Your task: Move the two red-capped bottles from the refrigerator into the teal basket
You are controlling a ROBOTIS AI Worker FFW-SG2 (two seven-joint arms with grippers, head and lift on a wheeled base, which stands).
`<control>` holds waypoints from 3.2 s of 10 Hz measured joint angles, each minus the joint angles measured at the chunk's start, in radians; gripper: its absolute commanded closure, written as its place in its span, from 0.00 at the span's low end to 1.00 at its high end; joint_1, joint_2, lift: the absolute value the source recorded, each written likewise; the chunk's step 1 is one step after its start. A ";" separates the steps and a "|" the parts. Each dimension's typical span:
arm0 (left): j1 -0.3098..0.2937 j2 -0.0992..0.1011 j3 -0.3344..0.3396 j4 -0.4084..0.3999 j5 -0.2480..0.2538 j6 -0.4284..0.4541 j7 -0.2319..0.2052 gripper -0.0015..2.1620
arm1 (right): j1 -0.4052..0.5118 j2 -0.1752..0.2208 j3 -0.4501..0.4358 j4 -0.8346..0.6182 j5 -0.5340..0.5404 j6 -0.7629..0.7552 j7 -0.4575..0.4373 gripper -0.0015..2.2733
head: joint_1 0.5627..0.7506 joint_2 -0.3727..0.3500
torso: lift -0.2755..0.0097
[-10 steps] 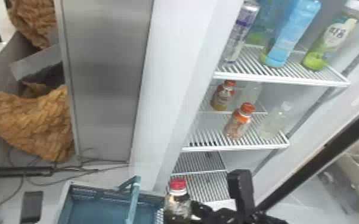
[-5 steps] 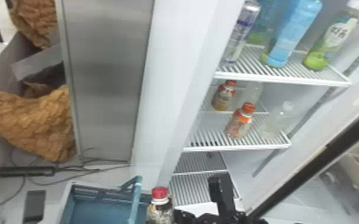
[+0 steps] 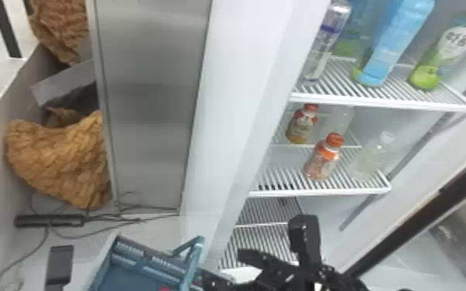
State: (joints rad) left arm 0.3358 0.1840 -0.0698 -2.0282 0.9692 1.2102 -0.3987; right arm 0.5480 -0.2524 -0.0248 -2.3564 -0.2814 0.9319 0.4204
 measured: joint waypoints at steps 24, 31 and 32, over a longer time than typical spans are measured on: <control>-0.008 0.002 -0.013 0.019 -0.003 0.001 0.001 0.54 | -0.133 0.094 -0.090 0.457 0.156 -1.040 -0.220 0.07 | 0.70 0.03 | 0.18; -0.010 0.002 -0.016 0.019 0.000 0.005 0.002 0.54 | -0.277 0.087 -0.043 0.625 0.193 -1.042 -0.284 0.06 | 0.70 0.03 | 0.18; -0.010 0.002 -0.015 0.019 0.000 0.005 0.002 0.54 | -0.296 0.087 -0.043 0.648 0.198 -1.043 -0.288 0.06 | 0.70 0.03 | 0.18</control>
State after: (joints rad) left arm 0.3263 0.1856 -0.0845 -2.0089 0.9692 1.2149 -0.3972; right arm 0.2516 -0.1657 -0.0679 -1.7088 -0.0831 -0.1115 0.1322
